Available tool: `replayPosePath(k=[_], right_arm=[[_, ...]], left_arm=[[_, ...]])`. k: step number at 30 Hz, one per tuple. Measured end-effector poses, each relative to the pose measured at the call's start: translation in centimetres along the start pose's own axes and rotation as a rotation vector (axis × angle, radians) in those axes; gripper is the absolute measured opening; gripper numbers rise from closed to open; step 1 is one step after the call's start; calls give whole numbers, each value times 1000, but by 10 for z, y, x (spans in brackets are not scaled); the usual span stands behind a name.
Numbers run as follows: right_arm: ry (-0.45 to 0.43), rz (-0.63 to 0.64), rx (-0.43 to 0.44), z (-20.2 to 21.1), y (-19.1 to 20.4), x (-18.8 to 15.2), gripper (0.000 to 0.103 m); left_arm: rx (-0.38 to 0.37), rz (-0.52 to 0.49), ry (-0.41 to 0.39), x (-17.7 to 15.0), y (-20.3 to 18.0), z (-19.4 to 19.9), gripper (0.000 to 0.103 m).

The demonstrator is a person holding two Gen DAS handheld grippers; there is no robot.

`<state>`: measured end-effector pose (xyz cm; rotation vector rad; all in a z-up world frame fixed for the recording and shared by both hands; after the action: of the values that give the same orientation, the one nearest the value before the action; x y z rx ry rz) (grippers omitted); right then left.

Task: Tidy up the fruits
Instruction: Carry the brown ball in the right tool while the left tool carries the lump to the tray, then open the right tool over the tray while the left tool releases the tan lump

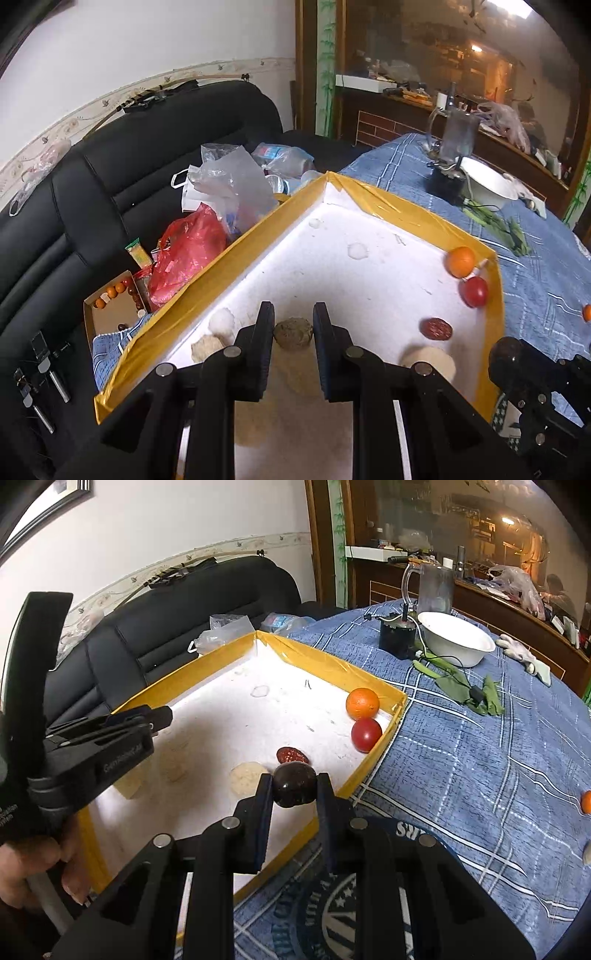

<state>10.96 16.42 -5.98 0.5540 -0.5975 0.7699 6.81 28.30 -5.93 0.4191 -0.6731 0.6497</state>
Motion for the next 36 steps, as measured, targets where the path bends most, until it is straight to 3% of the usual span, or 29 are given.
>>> replayPosePath(k=[21,22,23,25,27,30,32,36], right_arm=[[66,-17,-1,-42,-14,8,27],[68,-18,-4,-43,-14,8,29],[70,-18,-2,-44,-15,8,36],[53,-6,16,-40,-10,10,56],[40,12,19,-35,-5,13,76],[23,20,8,-24,-5,13,82],[2,6,-3,-12,-14,11,82],[-76,-74,-61,33,-55,-1,83]], left_arm=[[6,38,204,-8,6,-37,20],[10,49,212,-9,8,-39,24],[10,77,222,-10,12,-40,36],[5,111,223,-9,16,-39,55],[10,145,217,-10,21,-35,64],[4,177,209,-8,28,-29,66],[0,216,192,-7,34,-21,73],[-7,220,123,-1,23,-4,77]])
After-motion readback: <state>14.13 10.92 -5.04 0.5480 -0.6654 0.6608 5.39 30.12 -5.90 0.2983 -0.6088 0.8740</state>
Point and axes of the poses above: each gripper's, at about its wrist camera, not at the fingertips, and z roughly against the way its jaws point, y to its left, x to its top, the point moved 8 cm from there along -z, roughly the way its jaws point, and after that the axes turned 11 degrees about x, right-handed, at the moved point
